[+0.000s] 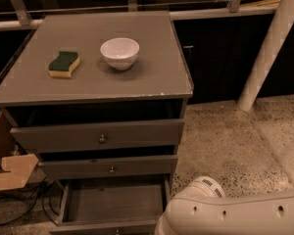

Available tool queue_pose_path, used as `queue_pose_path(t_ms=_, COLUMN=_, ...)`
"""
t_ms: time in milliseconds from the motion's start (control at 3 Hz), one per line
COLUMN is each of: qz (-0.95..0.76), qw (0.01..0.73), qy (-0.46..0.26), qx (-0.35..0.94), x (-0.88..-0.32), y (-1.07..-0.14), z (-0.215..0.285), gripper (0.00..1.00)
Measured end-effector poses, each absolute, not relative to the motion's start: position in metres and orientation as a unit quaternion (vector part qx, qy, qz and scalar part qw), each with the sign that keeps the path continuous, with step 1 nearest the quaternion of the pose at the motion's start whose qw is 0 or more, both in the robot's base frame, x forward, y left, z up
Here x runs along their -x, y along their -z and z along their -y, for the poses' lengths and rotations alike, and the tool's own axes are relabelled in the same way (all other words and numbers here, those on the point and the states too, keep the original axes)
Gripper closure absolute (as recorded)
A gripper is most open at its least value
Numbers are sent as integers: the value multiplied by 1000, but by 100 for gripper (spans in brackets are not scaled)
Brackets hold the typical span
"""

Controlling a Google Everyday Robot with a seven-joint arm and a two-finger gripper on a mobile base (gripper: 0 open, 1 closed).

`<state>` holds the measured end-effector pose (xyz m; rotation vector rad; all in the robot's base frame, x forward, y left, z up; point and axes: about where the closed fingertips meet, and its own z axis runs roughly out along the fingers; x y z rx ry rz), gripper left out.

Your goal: Close bottom drawer

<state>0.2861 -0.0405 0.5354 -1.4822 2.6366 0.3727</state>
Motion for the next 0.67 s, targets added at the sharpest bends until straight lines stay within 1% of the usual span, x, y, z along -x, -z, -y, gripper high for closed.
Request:
queue_pose_path(t_ms=333, qz=-864, qw=47, qy=-122, qx=486, x=-286, y=-535, z=41, gripper=100)
queue_pose_path(t_ms=667, qz=-872, qw=40, qy=-149, qx=464, x=-275, y=-513, z=38, gripper=100)
